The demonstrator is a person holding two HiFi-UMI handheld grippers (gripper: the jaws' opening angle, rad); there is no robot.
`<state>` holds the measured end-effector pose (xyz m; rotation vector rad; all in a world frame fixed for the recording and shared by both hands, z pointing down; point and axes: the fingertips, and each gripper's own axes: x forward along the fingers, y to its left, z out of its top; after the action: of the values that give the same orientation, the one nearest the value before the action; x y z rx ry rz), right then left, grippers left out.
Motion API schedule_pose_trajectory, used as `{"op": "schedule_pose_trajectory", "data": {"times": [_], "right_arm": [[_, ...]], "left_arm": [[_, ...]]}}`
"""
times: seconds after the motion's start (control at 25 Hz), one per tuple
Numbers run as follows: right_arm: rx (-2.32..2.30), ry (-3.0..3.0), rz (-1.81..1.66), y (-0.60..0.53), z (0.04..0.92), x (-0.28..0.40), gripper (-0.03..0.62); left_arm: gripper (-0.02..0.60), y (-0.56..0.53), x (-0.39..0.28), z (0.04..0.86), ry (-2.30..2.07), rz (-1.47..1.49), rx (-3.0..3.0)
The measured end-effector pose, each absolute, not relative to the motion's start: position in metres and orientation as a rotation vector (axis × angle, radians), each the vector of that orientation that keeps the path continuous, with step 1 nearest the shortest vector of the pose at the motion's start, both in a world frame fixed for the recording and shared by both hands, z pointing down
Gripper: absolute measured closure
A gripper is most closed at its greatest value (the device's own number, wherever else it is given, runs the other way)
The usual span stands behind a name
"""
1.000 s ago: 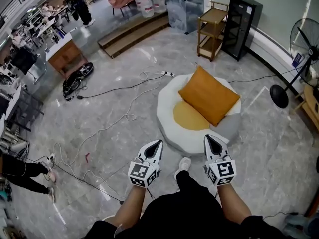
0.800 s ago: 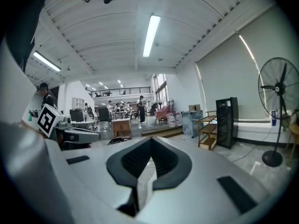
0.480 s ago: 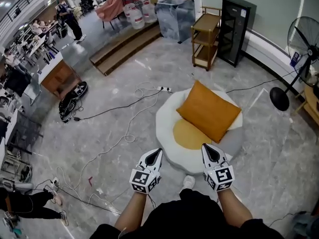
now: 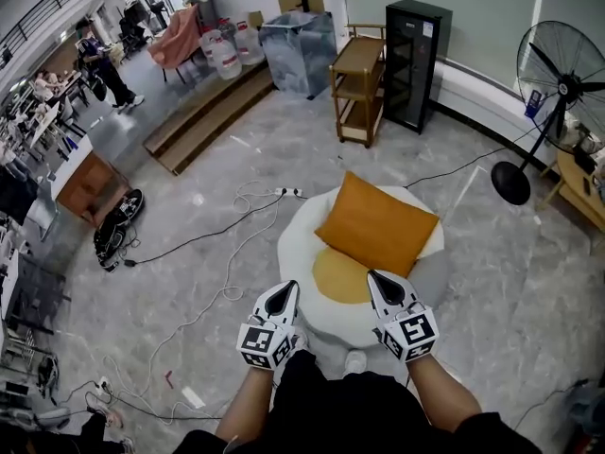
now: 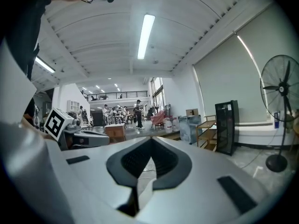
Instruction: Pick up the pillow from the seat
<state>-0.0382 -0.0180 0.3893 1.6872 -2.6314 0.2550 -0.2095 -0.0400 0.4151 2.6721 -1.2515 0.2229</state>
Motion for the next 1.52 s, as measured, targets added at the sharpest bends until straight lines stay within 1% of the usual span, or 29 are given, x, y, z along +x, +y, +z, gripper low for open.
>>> {"op": "schedule_pose_trajectory", "data": {"times": [0.24, 0.4, 0.56, 0.8, 1.0, 1.28, 1.52], "right_arm": [[1.742, -2.574, 0.276, -0.058, 0.399, -0.035, 0.588], [1.797, -2.543, 0.203, -0.105, 0.384, -0.042, 0.588], [1.889, -2.496, 0.201, -0.149, 0.377, -0.049, 0.588], [2.054, -2.349, 0.3, -0.187, 0.405, -0.057, 0.588], [2.077, -2.22, 0.258, -0.198, 0.426, -0.068, 0.588], [2.208, -2.09, 0.349, -0.193, 0.447, -0.037, 0.588], [2.223, -2.023, 0.427, -0.183, 0.466, -0.003, 0.588]], "left_arm": [[0.569, -0.098, -0.2, 0.428, -1.162, 0.278, 2.698], [0.569, -0.143, -0.194, 0.425, -1.074, 0.284, 2.757], [0.569, -0.186, -0.193, 0.419, -0.957, 0.3, 2.816], [0.569, -0.245, -0.201, 0.427, -0.779, 0.332, 2.887], [0.569, -0.275, -0.193, 0.43, -0.633, 0.329, 2.977], [0.569, -0.292, -0.164, 0.457, -0.492, 0.378, 2.957], [0.569, -0.303, -0.136, 0.477, -0.496, 0.396, 2.905]]}}
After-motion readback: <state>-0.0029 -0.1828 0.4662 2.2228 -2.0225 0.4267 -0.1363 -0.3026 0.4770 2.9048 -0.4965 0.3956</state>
